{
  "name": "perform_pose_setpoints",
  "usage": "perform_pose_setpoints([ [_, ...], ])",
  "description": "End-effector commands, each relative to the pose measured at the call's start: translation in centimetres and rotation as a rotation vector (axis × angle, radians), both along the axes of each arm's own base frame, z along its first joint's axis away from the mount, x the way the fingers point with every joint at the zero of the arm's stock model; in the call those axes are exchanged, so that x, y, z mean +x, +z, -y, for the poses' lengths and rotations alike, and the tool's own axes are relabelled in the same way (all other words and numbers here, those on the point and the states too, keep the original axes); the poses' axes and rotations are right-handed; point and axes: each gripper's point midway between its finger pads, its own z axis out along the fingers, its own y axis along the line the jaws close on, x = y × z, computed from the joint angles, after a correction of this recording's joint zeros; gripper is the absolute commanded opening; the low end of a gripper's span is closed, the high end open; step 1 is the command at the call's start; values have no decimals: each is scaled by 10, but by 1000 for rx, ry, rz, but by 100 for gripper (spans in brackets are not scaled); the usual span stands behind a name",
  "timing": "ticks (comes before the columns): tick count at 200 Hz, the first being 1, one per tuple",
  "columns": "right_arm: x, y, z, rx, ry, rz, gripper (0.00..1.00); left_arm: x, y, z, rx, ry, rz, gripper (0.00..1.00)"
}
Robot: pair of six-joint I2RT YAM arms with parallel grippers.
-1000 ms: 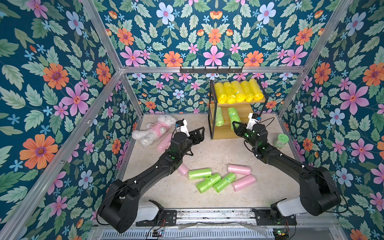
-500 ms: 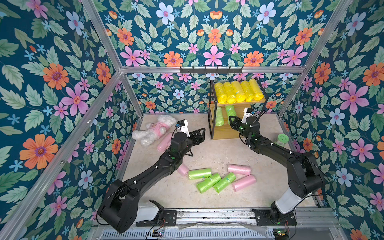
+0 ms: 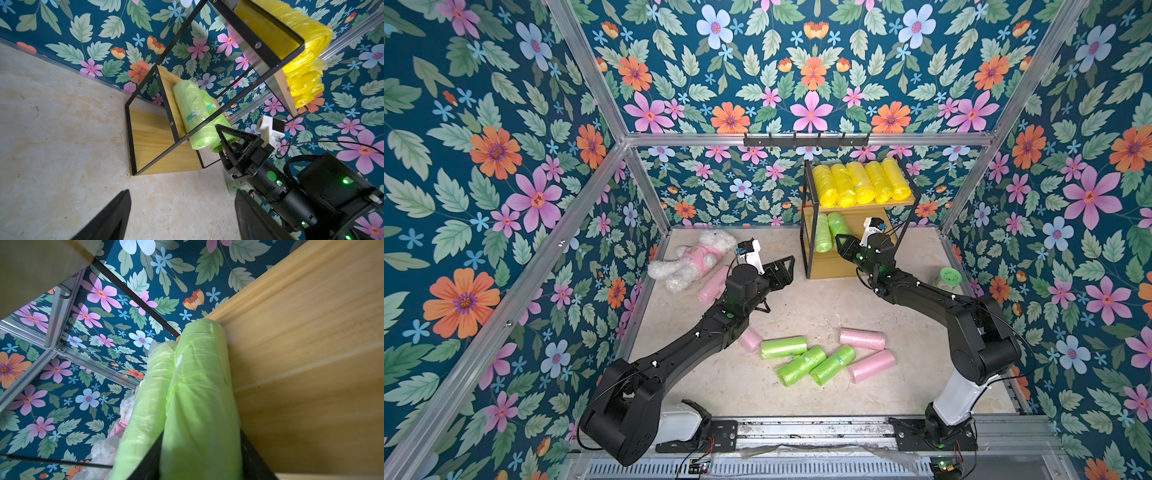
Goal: Sort the rolls of trash bags by color and place them on the shelf
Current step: Place the roll of trash bags on the shelf.
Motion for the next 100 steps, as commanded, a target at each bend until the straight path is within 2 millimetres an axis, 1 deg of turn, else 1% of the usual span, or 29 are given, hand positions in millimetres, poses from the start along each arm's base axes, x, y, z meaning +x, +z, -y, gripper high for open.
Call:
perform_pose_setpoints([
  [1, 6, 7, 1, -9, -17, 27, 49, 1, 5, 1, -2, -7, 23, 84],
  [28, 8, 5, 0, -12, -12, 22, 52, 1, 7, 1, -1, -9, 26, 84],
  [51, 7, 7, 0, -11, -11, 24, 54, 1, 4, 1, 10, -6, 22, 84],
  [65, 4, 9, 0, -8, -9, 28, 57, 1, 2, 1, 16, -6, 19, 84],
  [100, -5, 17, 5, -6, -11, 42, 62, 1, -10, 2, 51, -15, 0, 84],
])
